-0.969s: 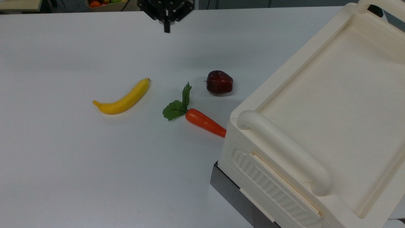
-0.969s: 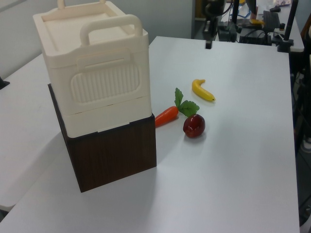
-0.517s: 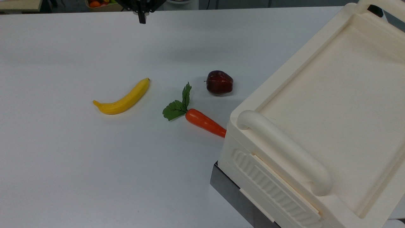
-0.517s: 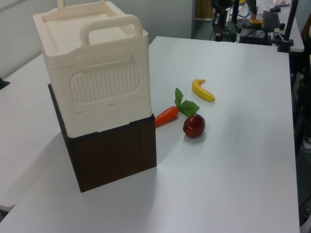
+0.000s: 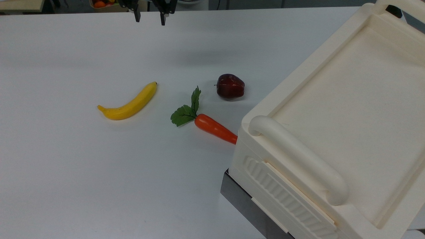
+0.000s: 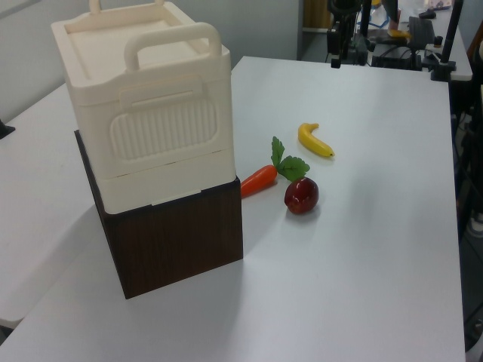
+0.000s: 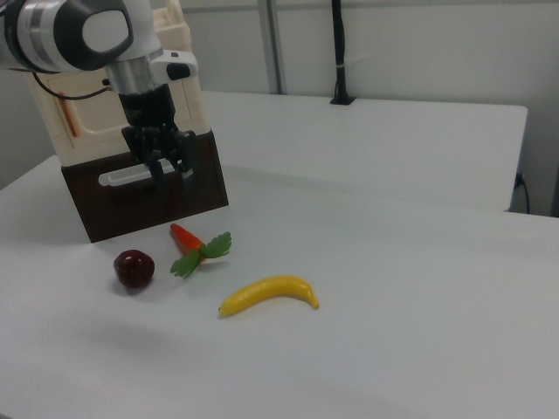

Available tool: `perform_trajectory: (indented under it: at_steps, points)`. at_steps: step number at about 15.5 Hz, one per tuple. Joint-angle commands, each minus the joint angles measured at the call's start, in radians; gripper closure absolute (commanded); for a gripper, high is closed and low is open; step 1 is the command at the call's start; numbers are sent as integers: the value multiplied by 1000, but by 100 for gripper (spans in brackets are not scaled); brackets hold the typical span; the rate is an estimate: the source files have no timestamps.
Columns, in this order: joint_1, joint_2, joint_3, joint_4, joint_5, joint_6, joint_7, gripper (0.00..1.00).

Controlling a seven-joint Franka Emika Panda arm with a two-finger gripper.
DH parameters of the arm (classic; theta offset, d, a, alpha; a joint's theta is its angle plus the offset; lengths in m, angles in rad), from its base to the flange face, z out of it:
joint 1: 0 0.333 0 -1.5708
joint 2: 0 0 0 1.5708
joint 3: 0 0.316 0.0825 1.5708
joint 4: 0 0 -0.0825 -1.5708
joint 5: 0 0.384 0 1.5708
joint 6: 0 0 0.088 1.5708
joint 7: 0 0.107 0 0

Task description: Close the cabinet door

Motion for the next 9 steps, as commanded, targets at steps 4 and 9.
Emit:
perform_trajectory:
  at_steps: [4,9]
  points:
    - [72,-39,-66,-26,9,-30,20,0]
    - [70,-37,-69,-23,9,-28,20,0]
